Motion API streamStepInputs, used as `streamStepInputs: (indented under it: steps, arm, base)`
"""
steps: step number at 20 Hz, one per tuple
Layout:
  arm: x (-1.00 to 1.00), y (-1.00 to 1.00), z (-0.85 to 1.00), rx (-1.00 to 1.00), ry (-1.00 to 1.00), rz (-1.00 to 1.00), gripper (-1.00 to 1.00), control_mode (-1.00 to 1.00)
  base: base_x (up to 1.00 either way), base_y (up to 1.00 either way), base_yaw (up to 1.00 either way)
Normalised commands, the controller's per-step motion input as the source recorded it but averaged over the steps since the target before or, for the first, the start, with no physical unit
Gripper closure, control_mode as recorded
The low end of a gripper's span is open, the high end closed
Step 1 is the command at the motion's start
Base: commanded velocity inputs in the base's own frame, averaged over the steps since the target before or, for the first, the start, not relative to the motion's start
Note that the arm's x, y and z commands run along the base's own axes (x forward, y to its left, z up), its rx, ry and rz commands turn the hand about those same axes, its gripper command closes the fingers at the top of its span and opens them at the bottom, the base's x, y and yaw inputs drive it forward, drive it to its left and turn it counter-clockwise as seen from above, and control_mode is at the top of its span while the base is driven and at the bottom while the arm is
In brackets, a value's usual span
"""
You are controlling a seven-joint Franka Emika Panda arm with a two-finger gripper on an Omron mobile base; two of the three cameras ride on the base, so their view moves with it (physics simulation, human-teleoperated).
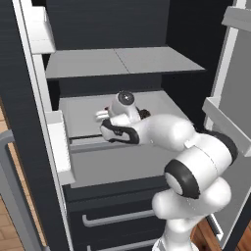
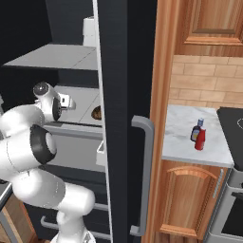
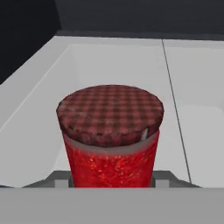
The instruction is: Place the ketchup and condiment bottle from the counter to the top shelf of the fridge. If the existing items in the fridge are on the top shelf, move them to other shelves.
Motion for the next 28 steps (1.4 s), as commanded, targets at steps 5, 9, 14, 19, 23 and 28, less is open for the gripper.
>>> streamStepInputs:
  steps: [5, 9, 14, 19, 23, 28]
  arm:
    - [1.00, 0.21, -0.65, 0.00, 0.00, -0.05, 1.00, -1.00]
    - [1.00, 0.28, -0.15, 0.00, 0.00, -0.13, -1.00, -1.00]
    - [0.97, 0.42, -0.17, 0.00, -0.02, -0.20, -1.00, -1.00]
    - [0.14, 0.10, 0.09, 0.00, 0.03, -0.18, -1.00, -1.00]
    - [-0.93, -0.06, 0.83, 0.02, 0.02, -0.18, -1.00, -1.00]
    - [-1.00, -0.42, 0.91, 0.09, 0.00, -0.10, -1.00, -1.00]
  base:
    - [0.00, 0.00, 0.00]
    - [0.00, 0.00, 0.00]
    - [0.00, 0.00, 0.00]
    - [0.00, 0.00, 0.00]
    - [0.00, 0.00, 0.00]
    - [0.00, 0.00, 0.00]
